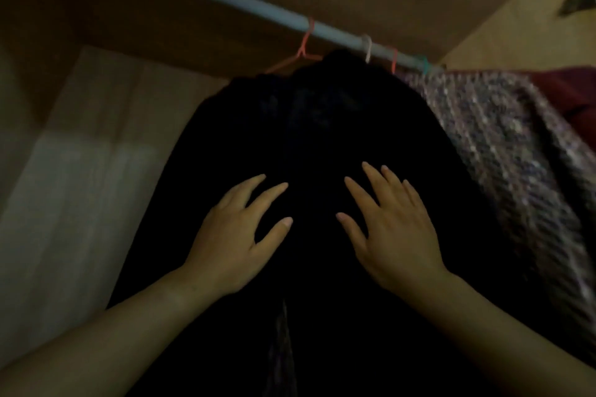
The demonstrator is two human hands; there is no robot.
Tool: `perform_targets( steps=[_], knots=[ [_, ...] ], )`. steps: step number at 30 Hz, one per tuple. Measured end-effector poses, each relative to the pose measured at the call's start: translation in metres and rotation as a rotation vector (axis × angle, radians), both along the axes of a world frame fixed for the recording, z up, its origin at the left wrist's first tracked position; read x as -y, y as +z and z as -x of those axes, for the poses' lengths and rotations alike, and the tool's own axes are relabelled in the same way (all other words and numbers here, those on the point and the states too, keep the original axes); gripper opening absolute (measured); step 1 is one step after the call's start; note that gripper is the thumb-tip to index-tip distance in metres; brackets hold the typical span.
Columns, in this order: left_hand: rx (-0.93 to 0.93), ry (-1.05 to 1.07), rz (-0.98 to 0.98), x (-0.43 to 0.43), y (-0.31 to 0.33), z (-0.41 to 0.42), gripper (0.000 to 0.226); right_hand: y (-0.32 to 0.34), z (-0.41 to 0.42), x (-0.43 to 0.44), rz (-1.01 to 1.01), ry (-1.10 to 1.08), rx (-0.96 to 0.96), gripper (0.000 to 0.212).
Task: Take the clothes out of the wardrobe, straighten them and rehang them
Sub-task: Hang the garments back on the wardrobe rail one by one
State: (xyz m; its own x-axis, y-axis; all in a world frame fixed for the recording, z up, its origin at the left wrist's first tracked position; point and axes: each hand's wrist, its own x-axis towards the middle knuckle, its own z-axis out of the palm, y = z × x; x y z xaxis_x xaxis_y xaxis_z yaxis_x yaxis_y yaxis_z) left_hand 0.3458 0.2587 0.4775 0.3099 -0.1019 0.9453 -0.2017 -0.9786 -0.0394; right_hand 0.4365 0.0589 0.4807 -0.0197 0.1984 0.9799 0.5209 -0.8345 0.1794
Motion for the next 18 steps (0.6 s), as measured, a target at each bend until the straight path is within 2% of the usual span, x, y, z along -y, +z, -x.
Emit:
perform_targets(
  steps=[6,10,14,18],
  knots=[
    [-0.236,0.082,-0.193,0.018,-0.119,0.017,0.069,-0.143,0.027,0.026,0.085,-0.007,-0.215,0.058],
    [-0.333,0.006,-0.152,0.039,-0.192,0.028,0.066,-0.239,0.063,0.05,0.086,-0.034,-0.442,0.06],
    [-0.58,-0.139,-0.103,0.067,-0.281,0.046,0.066,-0.332,0.114,0.077,0.065,-0.042,-0.753,0.063],
    [-0.756,-0.24,-0.05,0.101,-0.375,0.073,0.063,-0.409,0.174,0.108,-0.024,-0.098,-0.937,0.06]
  ],
)
